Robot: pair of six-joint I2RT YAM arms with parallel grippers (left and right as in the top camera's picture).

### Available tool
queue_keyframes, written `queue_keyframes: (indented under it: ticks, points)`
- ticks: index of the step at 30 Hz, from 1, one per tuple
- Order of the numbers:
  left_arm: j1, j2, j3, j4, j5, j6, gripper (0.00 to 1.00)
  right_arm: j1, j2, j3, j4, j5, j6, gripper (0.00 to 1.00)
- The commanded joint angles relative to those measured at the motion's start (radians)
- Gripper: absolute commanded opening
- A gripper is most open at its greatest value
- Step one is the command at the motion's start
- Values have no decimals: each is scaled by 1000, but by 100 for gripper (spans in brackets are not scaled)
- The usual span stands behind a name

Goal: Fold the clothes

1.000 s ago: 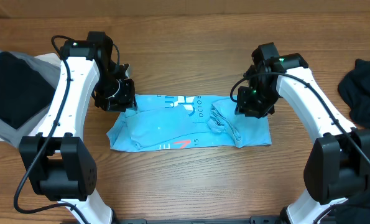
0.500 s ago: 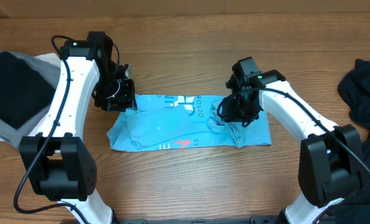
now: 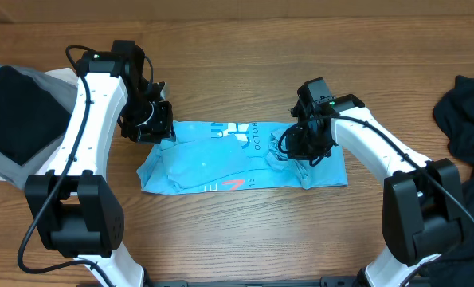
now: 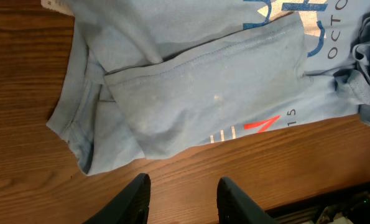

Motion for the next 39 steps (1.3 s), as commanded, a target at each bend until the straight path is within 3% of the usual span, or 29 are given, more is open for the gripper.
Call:
queue_keyframes:
  ticks: [1, 5, 17, 19, 23, 27, 31, 39]
  points:
    - [-2, -2, -5, 0, -3, -14, 39, 3, -5, -7, 29, -63, 0, 4]
    - [-2, -2, -5, 0, -3, -14, 39, 4, -5, -7, 83, -148, 0, 4]
    - [-2, -2, -5, 2, -3, -14, 38, 4, 9, -7, 175, -147, 12, 6]
    - [-2, -2, -5, 3, -3, -14, 38, 5, 18, -7, 155, -148, 12, 11]
    - [-2, -2, -5, 2, -3, -14, 38, 5, 22, -7, 103, -148, 11, 36]
    - [-2, -2, -5, 0, -2, -14, 39, 4, 22, -7, 72, -148, 0, 46]
    - [-2, -2, -5, -1, -3, -14, 40, 4, 22, -6, 68, -181, -6, 41]
    - [-2, -2, -5, -1, -3, -14, 40, -18, -32, 121, -50, -100, -31, 42]
